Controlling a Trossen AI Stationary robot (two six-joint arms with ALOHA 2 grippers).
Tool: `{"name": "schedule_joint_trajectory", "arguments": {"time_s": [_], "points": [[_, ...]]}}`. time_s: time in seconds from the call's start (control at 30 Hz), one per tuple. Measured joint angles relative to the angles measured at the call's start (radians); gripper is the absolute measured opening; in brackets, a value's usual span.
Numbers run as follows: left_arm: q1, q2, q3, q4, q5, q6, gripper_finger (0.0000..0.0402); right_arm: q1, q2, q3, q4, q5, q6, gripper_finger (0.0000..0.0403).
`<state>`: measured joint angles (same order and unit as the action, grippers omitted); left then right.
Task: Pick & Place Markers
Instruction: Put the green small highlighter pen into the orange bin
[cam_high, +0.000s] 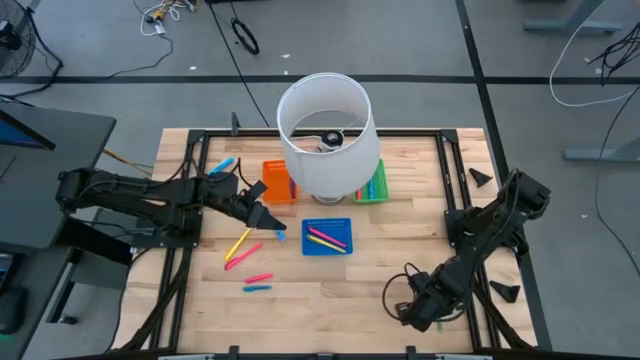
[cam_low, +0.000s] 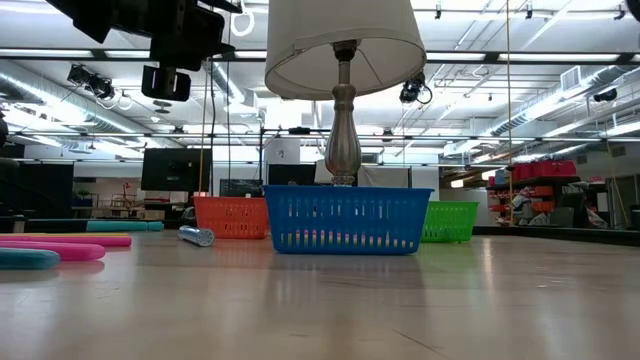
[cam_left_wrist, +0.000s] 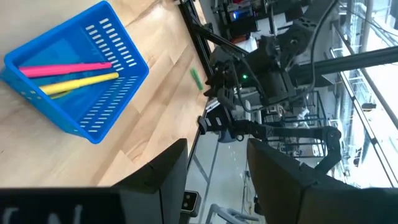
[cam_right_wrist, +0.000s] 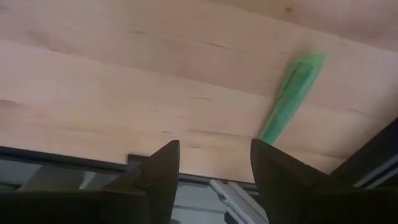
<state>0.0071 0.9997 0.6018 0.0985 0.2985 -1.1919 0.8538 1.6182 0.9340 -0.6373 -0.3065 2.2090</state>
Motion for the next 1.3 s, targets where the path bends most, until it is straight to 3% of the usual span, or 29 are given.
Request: {"name": "schedule_joint_trajectory", "arguments": {"time_s": [0.37,0.57,0.83,0.97,1.17,1.3], "points": [[0.000,0.000,0.000,-0.002,-0.037,-0.008,0.0174,0.042,-0.110,-0.196,0.126,0.000,0.084,0.0198],[0.000,0.000,0.000,-0.005,-0.037,-0.027,0.0174,0.043,-0.116,-0.338,0.358,-0.016,0.118,0.0198],[0.000,0.000,0.000,-0.007,-0.037,-0.027,0.0174,0.042,-0.119,-0.369,0.408,-0.027,0.102,0.0189],[0.001,0.000,0.000,-0.007,-0.044,-0.027,0.0174,0.043,-0.118,-0.370,0.407,-0.038,0.094,0.0146],[0.001,0.000,0.000,-0.007,-0.044,-0.027,0.0174,0.044,-0.116,-0.371,0.426,-0.043,0.086,0.0047],[0.001,0.000,0.000,-0.007,-0.046,-0.027,0.0174,0.044,-0.115,-0.370,0.455,-0.031,0.075,0.0012]]}}
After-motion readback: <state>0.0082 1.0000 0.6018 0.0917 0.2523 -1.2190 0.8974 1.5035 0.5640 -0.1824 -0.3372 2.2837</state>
